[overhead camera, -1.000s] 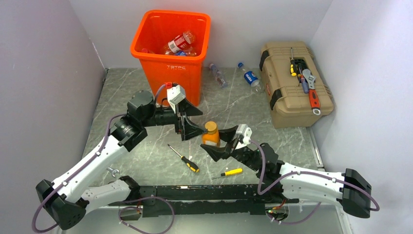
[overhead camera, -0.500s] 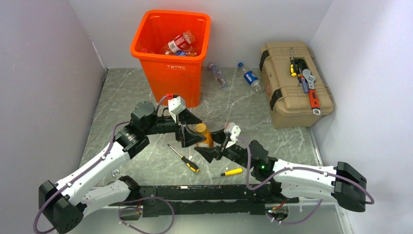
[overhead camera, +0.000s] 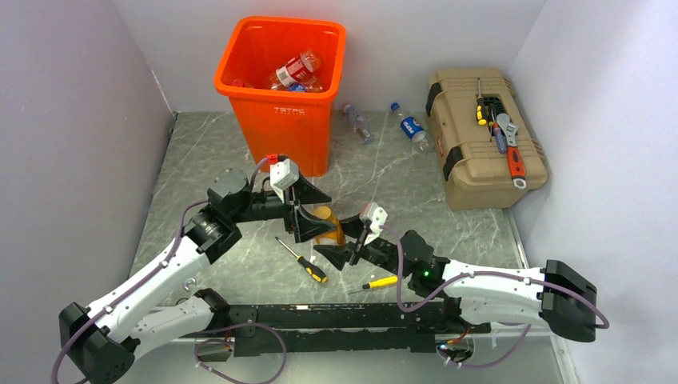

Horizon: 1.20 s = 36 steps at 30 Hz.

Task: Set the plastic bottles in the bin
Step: Pick up the plastic bottle at the center of the board, then place the plastic bottle in the trash bin.

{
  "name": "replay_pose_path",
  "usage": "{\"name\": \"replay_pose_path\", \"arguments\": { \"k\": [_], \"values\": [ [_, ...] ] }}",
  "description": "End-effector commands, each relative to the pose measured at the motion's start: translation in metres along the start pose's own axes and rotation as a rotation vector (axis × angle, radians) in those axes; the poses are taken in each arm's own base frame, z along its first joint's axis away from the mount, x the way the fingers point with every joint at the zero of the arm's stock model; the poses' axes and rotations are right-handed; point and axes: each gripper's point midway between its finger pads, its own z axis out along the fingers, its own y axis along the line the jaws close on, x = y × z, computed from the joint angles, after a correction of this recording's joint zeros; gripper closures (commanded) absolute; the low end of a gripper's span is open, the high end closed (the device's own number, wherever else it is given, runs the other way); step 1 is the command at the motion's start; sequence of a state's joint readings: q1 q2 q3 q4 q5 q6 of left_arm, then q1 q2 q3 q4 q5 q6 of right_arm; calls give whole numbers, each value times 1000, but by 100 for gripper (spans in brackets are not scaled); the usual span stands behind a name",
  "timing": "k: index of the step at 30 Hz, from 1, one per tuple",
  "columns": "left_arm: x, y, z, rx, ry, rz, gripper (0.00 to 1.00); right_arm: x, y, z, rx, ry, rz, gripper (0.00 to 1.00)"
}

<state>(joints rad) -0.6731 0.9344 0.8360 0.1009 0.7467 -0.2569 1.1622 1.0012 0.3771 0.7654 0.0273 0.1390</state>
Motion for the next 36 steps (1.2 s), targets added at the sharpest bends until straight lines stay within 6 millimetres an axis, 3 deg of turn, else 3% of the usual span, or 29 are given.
{"name": "replay_pose_path", "arguments": {
  "k": [1,6,10,13,14,17,19,20,29,36],
  "values": [
    [-5,-12,2,68,6,-1,16,-41,8,7,-23,-125,11,55],
    [1,-7,6,67,37,-40,22,-43,9,7,-24,-135,15,55],
    [-1,-9,6,75,19,-24,59,-39,10,8,-24,-122,15,55],
    [-3,-8,4,59,11,-9,77,-36,10,10,-29,-104,12,54],
    [-3,-7,3,53,9,-3,82,-35,11,10,-32,-95,15,50],
    [-5,-7,2,39,6,9,98,-32,12,15,-21,-25,34,21],
    [-5,-4,1,20,3,13,100,-27,7,17,19,42,53,2],
    [-6,-3,0,12,0,16,100,-25,4,16,39,68,59,0],
    [-16,16,-12,-152,-51,83,100,-29,-7,-13,179,238,172,0],
    [-31,27,-31,-286,-132,159,100,-43,-1,-36,158,124,303,0]
  ]
}}
